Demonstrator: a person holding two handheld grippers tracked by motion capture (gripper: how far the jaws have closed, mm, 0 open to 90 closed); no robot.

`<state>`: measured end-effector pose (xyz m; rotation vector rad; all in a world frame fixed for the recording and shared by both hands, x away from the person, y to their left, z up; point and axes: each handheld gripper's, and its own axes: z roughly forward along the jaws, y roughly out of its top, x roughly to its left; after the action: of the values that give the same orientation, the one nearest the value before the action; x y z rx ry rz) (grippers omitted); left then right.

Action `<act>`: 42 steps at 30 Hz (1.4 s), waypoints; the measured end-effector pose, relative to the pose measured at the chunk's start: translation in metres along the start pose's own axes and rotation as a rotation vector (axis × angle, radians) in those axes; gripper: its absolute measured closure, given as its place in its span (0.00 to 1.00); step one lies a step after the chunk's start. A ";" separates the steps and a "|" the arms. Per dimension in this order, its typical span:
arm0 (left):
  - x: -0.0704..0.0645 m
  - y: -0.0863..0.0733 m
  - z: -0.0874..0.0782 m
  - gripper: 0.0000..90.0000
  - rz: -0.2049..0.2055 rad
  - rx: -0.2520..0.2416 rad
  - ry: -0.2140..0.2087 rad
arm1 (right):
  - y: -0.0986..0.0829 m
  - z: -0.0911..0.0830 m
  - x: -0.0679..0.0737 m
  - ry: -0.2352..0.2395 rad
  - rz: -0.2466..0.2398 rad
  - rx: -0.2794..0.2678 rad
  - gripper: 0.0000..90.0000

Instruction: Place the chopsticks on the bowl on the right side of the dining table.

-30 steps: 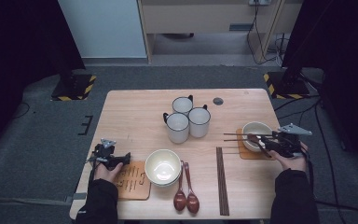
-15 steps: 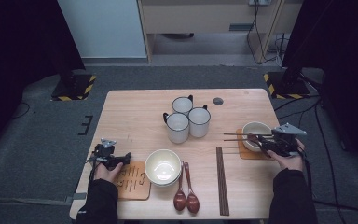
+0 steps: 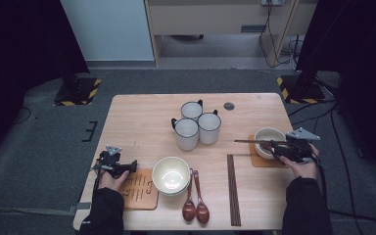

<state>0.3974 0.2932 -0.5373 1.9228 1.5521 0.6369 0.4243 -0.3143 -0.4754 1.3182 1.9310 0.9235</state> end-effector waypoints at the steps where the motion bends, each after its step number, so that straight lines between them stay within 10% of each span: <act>1: 0.000 0.000 0.000 0.00 0.000 0.000 0.000 | 0.000 0.000 0.000 0.000 0.000 -0.001 0.40; 42: 0.000 0.000 0.000 0.00 0.000 0.000 0.000 | 0.019 0.022 0.002 0.033 0.042 0.004 0.31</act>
<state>0.3974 0.2932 -0.5373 1.9232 1.5523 0.6373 0.4509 -0.3036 -0.4728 1.3582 1.9377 0.9685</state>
